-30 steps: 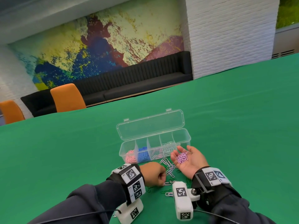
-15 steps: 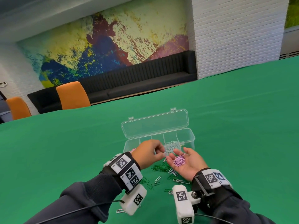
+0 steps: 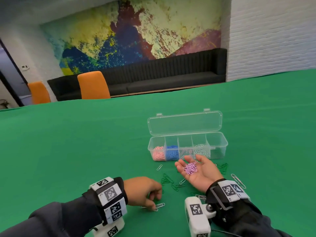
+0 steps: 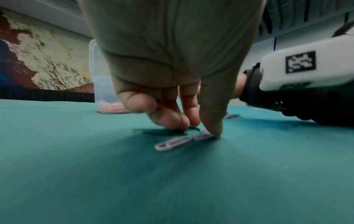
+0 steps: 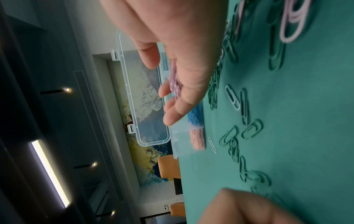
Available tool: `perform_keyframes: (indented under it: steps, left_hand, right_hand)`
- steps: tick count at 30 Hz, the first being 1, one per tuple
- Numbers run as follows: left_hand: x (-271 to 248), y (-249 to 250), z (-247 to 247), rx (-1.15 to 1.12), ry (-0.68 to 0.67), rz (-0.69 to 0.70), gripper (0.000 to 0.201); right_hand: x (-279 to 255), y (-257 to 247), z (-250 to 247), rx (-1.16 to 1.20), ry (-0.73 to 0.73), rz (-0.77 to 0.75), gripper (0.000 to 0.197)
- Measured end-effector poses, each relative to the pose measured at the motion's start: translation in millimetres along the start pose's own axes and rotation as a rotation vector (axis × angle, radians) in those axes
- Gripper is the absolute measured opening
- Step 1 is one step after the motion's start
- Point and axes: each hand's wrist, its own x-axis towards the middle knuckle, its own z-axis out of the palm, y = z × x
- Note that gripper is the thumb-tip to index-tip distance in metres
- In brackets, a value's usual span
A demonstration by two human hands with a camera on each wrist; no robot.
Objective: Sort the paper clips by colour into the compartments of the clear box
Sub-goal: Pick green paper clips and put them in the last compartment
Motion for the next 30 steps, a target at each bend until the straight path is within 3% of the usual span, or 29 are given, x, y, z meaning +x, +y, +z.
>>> perform_keyframes:
  steps: [11, 14, 19, 21, 25, 30]
  left_hand:
    - [29, 15, -10, 0.125, -0.003, 0.105, 0.011]
    - [35, 12, -29, 0.057, 0.125, 0.108, 0.015]
    - [46, 24, -61, -0.196, 0.487, 0.106, 0.010]
    - [45, 23, -63, -0.202, 0.530, 0.087, 0.009]
    - [20, 5, -49, -0.048, 0.334, 0.080, 0.001]
    - [-14, -19, -3, 0.086, -0.022, -0.058, 0.016]
  right_hand:
    - [15, 18, 14, -0.048, 0.017, -0.006, 0.040]
    - [15, 10, 6, -0.045, 0.030, -0.031, 0.040]
    - [18, 12, 2, -0.027, 0.034, 0.010, 0.038]
    - [17, 15, 2, -0.015, 0.036, 0.032, 0.040]
    - [14, 13, 1, 0.012, 0.027, 0.024, 0.040]
    - [12, 11, 1, 0.043, 0.024, 0.026, 0.042]
